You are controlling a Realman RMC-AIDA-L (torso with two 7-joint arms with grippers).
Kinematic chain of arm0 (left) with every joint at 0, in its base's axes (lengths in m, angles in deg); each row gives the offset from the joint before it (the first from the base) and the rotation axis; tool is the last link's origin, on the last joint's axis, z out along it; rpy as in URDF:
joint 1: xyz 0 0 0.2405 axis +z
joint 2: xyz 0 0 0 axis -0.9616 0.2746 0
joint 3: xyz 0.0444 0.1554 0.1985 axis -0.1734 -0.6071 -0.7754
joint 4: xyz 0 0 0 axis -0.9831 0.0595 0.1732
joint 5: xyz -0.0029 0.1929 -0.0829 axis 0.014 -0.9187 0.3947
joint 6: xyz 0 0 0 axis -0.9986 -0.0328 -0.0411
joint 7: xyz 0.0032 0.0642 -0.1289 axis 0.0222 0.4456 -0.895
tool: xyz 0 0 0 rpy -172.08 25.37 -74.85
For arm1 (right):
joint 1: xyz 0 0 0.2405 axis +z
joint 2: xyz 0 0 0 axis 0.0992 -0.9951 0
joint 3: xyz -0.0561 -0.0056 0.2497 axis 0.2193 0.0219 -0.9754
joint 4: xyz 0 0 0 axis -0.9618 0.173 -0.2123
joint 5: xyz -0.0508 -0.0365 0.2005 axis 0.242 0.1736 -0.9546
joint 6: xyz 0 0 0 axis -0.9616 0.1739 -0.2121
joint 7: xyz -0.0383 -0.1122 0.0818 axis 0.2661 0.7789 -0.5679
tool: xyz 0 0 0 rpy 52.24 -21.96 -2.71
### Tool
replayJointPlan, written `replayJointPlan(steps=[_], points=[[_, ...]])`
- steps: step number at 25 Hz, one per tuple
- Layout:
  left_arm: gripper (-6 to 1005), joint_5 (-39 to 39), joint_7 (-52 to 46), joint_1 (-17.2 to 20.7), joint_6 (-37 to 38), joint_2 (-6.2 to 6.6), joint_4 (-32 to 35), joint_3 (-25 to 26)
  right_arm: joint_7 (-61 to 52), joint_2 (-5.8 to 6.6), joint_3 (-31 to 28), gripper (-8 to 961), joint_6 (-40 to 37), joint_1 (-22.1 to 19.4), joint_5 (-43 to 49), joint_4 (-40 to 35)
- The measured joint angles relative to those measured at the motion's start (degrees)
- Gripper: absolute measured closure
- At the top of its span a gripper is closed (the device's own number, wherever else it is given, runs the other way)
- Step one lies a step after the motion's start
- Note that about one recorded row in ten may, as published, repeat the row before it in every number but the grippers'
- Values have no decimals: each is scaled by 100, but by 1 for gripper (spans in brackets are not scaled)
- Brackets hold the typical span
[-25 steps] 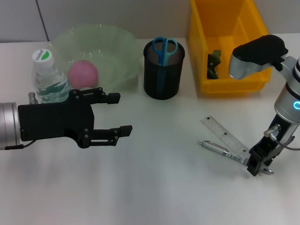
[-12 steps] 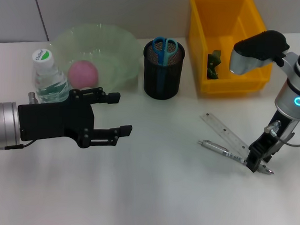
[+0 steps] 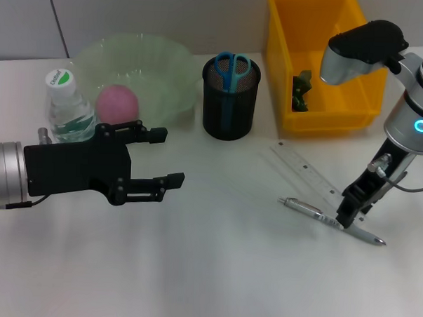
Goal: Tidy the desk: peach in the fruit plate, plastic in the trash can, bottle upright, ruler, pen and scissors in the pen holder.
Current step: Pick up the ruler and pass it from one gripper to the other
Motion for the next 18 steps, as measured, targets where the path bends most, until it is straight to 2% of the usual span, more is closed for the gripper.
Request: replayJointPlan(steps=[13, 18], points=[[245, 0, 0, 0, -163, 0, 0, 20, 438, -2, -62, 576, 188, -147, -809, -337], [245, 27, 0, 47, -191, 0, 0, 210, 591, -9, -66, 576, 192, -267, -1136, -483]])
